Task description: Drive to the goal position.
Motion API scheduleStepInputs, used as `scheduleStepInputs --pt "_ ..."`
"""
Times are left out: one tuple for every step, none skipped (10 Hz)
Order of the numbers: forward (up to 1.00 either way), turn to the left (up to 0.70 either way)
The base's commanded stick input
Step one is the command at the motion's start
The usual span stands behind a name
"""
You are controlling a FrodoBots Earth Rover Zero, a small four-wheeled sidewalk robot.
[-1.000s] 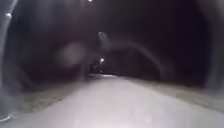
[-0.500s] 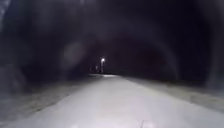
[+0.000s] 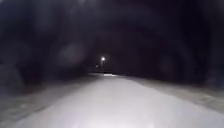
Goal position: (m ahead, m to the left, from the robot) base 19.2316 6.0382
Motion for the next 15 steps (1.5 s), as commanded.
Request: scheduleStepInputs --pt "0.70 0.00" --pt "0.70 0.00" --pt "0.70 0.00" --pt "0.70 0.00" --pt "0.70 0.00" --pt "0.70 0.00" --pt "0.70 0.00" --pt "0.70 0.00" --pt "0.70 0.00" --pt "0.70 0.06" --pt "0.70 0.13" --pt "0.70 0.14" --pt "0.70 0.14" --pt "0.70 0.08" --pt "0.70 0.02"
